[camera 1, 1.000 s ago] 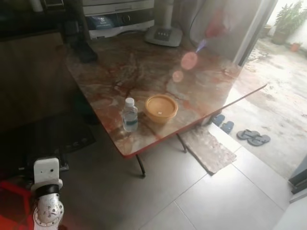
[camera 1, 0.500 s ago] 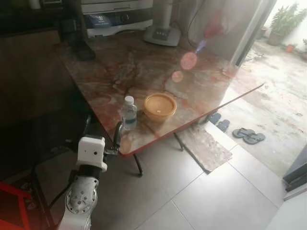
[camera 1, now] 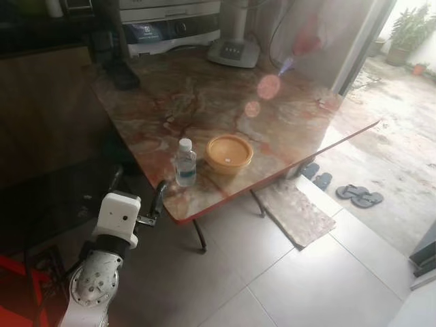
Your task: Restocking fridge
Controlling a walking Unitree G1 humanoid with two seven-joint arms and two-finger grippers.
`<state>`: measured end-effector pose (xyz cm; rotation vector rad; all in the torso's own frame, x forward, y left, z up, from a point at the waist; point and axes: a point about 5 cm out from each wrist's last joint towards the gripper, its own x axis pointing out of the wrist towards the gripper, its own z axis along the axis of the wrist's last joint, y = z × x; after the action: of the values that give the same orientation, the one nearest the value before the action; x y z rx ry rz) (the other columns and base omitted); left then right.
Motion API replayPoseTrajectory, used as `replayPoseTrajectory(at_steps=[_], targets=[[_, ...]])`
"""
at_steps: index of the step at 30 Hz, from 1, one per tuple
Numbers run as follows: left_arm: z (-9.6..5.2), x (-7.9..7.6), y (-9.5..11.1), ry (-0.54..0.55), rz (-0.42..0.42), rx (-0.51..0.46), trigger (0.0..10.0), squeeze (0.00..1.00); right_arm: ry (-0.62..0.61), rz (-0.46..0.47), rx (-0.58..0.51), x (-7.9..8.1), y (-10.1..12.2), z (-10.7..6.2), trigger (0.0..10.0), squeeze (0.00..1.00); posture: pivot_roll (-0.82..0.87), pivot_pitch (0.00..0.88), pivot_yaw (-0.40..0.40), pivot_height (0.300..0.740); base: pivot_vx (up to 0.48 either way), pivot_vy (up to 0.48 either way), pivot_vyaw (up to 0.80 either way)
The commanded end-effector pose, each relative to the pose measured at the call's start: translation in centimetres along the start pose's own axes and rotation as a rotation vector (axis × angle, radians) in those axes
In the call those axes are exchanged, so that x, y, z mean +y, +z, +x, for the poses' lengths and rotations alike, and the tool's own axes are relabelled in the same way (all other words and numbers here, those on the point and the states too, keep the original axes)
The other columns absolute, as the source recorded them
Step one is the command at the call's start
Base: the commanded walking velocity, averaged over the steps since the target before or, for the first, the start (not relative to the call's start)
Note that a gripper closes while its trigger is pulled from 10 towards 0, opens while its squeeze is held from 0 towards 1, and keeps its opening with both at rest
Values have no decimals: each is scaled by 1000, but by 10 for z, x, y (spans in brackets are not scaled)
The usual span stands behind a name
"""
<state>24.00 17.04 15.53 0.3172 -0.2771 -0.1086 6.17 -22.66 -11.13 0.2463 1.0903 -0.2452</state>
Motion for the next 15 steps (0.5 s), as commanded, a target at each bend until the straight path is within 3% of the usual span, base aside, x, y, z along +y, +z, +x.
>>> replayPoseTrajectory(at_steps=[1,7,9,15], targets=[[4,-3,9,0,-22,-21,10000,0,-20,33,3,-4,-4,-2,10000,0,255,32,-87,740,0,0,0],[12,-14,15,-24,-44,-40,10000,0,-18,36,0,-6,-4,-3,10000,0,265,41,-85,740,0,0,0],[12,-14,19,-44,-70,-36,10000,0,-50,81,-13,-10,-5,-4,10000,0,245,42,-83,740,264,0,0],[17,-10,19,-36,-56,-36,10000,0,-18,30,2,-11,-6,-5,10000,0,237,53,-97,740,281,0,0]])
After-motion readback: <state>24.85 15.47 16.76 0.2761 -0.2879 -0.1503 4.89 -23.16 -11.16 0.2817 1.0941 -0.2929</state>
